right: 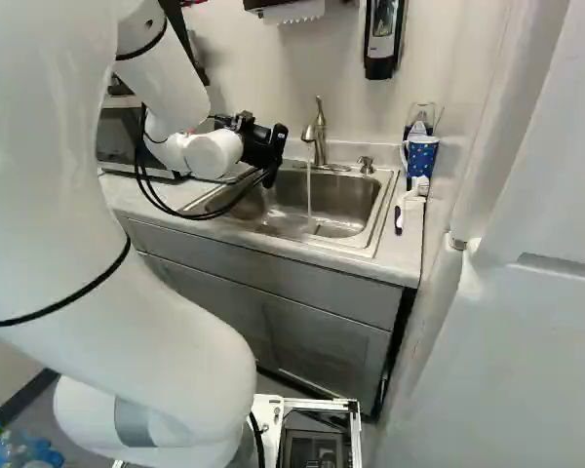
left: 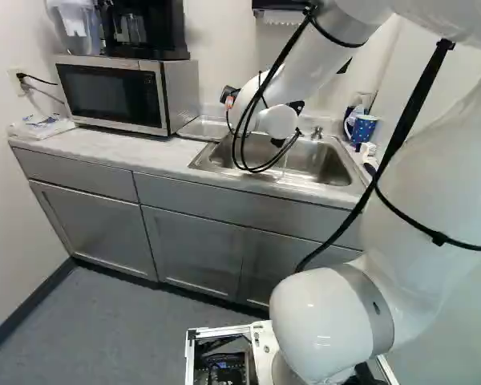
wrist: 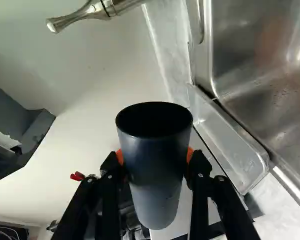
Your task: Rinse the cup and place it in the tray
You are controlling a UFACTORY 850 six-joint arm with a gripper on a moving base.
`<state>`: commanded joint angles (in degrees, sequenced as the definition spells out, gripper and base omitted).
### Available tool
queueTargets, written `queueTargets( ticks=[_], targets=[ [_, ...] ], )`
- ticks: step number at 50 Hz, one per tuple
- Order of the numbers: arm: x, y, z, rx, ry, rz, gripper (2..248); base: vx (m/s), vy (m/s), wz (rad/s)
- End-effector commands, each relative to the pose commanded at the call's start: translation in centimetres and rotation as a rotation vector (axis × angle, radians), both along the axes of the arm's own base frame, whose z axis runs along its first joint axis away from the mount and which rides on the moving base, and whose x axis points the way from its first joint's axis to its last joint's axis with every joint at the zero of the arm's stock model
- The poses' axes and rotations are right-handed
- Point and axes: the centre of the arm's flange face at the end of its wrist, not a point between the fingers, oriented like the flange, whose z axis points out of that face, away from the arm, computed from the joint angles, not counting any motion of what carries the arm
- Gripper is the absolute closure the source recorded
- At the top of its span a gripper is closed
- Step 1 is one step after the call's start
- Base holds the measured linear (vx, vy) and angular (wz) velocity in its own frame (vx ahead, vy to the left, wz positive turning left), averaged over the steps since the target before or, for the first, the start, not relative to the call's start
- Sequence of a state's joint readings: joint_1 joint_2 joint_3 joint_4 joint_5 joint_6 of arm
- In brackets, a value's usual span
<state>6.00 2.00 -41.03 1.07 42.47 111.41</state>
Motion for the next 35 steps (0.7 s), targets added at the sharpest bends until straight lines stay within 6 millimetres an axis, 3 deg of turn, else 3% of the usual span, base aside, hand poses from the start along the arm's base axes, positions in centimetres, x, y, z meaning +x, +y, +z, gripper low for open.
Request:
queueTargets(
  ticks=[35],
  targets=[
    [0.00,0.00,0.00,-0.006,-0.001,0.000,124,0.000,0.000,0.000]
  ],
)
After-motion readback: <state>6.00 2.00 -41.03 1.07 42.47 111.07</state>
